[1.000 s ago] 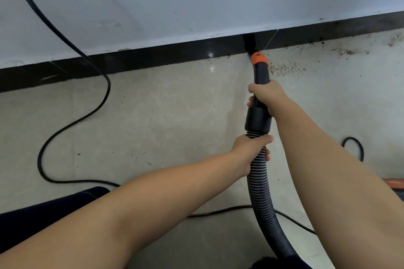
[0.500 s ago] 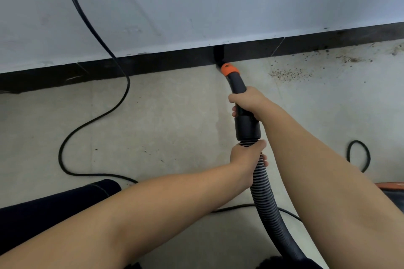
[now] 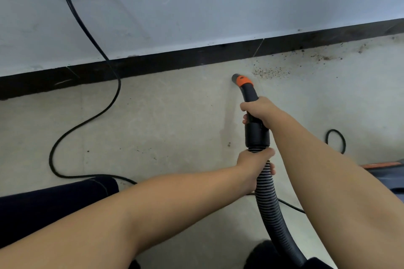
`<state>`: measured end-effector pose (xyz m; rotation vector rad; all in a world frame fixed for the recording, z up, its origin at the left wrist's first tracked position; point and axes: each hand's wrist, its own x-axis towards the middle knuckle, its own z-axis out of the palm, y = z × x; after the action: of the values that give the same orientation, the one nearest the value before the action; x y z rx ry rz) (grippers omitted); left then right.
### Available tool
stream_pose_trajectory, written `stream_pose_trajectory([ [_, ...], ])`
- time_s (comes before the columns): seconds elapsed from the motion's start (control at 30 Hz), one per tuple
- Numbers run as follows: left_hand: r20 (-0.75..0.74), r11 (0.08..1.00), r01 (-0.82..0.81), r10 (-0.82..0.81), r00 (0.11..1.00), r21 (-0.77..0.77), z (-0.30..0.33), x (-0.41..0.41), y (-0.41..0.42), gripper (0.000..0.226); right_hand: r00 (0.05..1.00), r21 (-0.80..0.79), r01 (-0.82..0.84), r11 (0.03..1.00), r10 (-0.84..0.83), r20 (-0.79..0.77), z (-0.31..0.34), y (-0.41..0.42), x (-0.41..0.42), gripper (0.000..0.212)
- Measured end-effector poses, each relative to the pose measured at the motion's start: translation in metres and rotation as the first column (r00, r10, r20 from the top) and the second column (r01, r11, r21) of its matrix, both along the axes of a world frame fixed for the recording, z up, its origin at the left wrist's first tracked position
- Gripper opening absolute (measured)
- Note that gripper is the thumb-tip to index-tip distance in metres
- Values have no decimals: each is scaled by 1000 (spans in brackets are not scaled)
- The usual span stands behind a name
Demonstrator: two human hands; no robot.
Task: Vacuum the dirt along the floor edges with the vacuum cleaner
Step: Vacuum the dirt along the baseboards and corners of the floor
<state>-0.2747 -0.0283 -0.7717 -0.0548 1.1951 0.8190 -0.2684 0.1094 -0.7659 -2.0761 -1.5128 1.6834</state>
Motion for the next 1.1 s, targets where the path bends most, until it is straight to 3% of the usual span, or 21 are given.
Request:
stream_pose_trajectory([
  [0.1,-11,999,37,-37,999,-2,4,-1,5,21,999,9,49,999,-49,-3,3,5,8,20],
  [0.3,-18,998,-62,62,998,4,0,-8,5,24,997,-25,-75,997,74,-38,5,2,-19,16],
  [0.43,4,1000,-31,31,1000,0,0,4,-2,23,996,-48,-86,995,85,-38,5,-3,-8,12],
  [0.53,11,999,52,-52,999,5,2,24,-4,29,999,-57,-31,998,30,-10,7,-2,24,13],
  [0.8,-37,973,231,-230,972,20,6,49,15,18,972,-6,236,972,-236,0,-2,13,87,27],
  [1.1,-87,993,119,-117,989,12,-1,32,14,22,994,-22,84,996,-85,-73,-6,12,44,27],
])
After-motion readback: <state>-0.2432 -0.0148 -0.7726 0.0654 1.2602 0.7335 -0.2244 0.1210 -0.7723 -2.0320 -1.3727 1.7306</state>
